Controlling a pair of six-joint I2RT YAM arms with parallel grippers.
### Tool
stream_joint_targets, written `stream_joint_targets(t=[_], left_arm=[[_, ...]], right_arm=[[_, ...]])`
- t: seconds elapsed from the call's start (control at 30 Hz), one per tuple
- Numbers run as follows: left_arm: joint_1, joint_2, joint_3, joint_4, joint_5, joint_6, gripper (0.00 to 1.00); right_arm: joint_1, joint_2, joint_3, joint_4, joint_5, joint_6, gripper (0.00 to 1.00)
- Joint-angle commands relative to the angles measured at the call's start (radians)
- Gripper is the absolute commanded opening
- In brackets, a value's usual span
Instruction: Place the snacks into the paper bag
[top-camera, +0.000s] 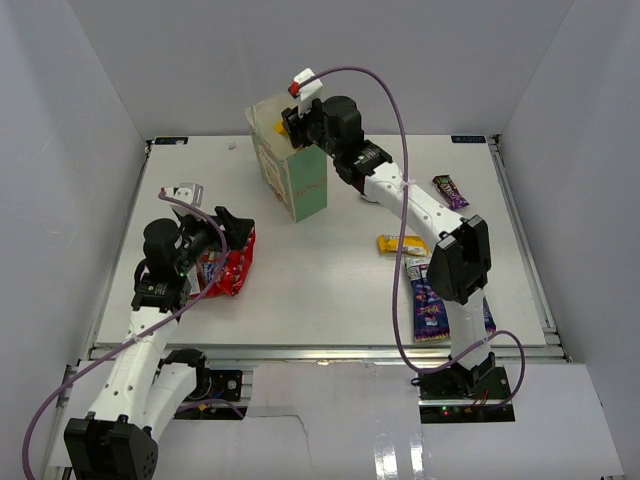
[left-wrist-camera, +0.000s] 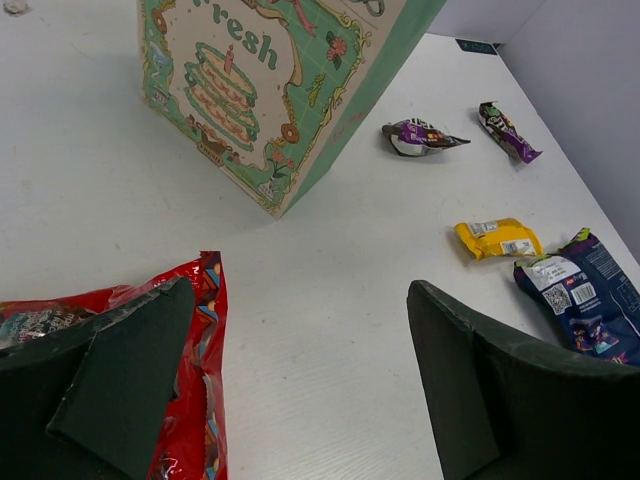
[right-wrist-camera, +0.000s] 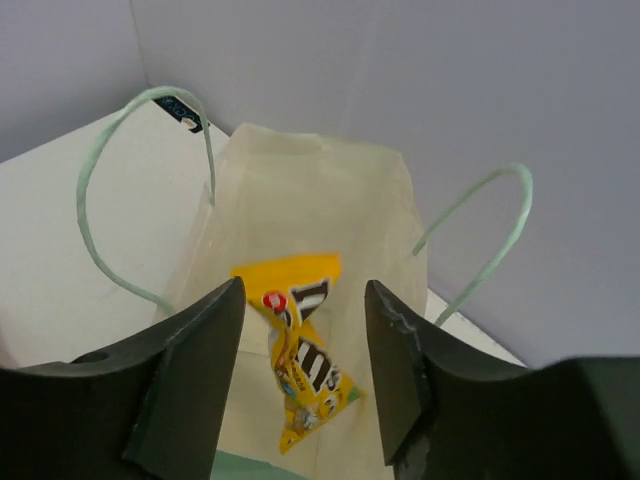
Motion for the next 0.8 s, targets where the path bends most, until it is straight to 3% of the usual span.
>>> stream_joint_targets(t=[0.0, 0.03, 0.17, 0.23, 0.3, 0.33, 0.47, 0.63, 0.77], left_arm=[[-0.001, 0.007, 0.006, -0.002, -0.006, 0.014, 0.98], [-0.001, 0.010, 0.006, -0.002, -0.009, 0.015, 0.98], [-0.001, 0.015, 0.005, -0.002, -0.011, 0.015, 0.98], [-0.001, 0.016, 0.003, -0.002, -0.014, 0.015, 0.98], [0.000, 0.027, 0.003, -0.005, -0.017, 0.018, 0.98], [-0.001, 0.045, 0.006, -0.011, -0.025, 0.023, 0.98], [-0.012, 0.157, 0.057, -0.079, -0.095, 0.038, 0.98], [-0.104, 0.341, 0.166, -0.209, -0.346, 0.069, 0.97], [-0.277, 0.481, 0.265, -0.293, -0.626, 0.095, 0.97]], right_arm=[[0.003, -0.044, -0.007, 0.102, 0.028, -0.031, 0.59], [0.003, -0.054, -0.018, 0.099, 0.022, -0.031, 0.66], [-0.001, -0.129, -0.051, 0.059, -0.039, -0.023, 0.72], [-0.011, -0.194, -0.065, -0.028, -0.140, -0.028, 0.77], [-0.041, -0.276, -0.096, -0.134, -0.384, -0.089, 0.85], [-0.073, -0.307, -0.152, -0.230, -0.611, -0.174, 0.93], [-0.127, -0.497, -0.446, -0.347, -0.925, -0.296, 0.98], [-0.140, -0.746, -0.819, -0.443, -0.978, -0.463, 0.98], [-0.164, -0.860, -1.028, -0.443, -0.990, -0.496, 0.98]])
